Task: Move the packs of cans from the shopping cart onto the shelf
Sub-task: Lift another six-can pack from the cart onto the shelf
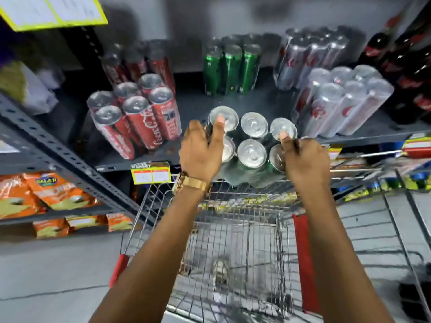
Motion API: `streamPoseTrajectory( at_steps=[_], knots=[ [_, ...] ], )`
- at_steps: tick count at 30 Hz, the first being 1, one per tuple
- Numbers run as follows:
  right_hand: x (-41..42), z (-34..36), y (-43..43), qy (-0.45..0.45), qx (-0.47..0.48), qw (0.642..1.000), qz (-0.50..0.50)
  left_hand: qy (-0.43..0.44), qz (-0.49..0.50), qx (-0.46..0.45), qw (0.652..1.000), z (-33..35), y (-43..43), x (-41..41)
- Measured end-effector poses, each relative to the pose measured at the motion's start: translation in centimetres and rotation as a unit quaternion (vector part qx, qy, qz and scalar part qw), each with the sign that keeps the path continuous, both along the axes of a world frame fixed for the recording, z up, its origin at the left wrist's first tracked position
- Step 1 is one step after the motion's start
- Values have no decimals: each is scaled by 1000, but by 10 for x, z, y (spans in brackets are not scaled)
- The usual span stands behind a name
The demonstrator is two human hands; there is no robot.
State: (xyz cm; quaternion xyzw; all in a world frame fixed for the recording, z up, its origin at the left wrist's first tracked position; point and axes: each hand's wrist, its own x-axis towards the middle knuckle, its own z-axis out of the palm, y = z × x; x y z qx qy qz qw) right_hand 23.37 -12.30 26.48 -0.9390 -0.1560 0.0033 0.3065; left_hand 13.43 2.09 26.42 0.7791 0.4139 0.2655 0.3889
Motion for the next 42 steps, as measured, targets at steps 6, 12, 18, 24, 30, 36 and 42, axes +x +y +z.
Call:
streamPoseTrajectory(
  at_steps=[6,12,18,24,30,36,42],
  knots=[
    [59,25,51,-13,13,1000,-22,17,-36,5,999,24,52,62],
    [96,19,88,-17,-12,1000,-21,47,-27,-26,998,7,80,108],
    [105,10,105,-37,-42,998,-13,31,-14,-93,995,-12,99,125],
    [107,-11,93,105,122,987,4,-59,-24,-247,967,-25,96,115],
    [110,-11,82,218,261,940,7,-41,-32,-210,976,-30,68,96],
    [108,-12,73,210,263,941,16,-35,-26,-189,981,-25,55,83],
    [108,-25,71,187,249,950,7,-2,-35,-171,985,-26,61,83]
  ],
)
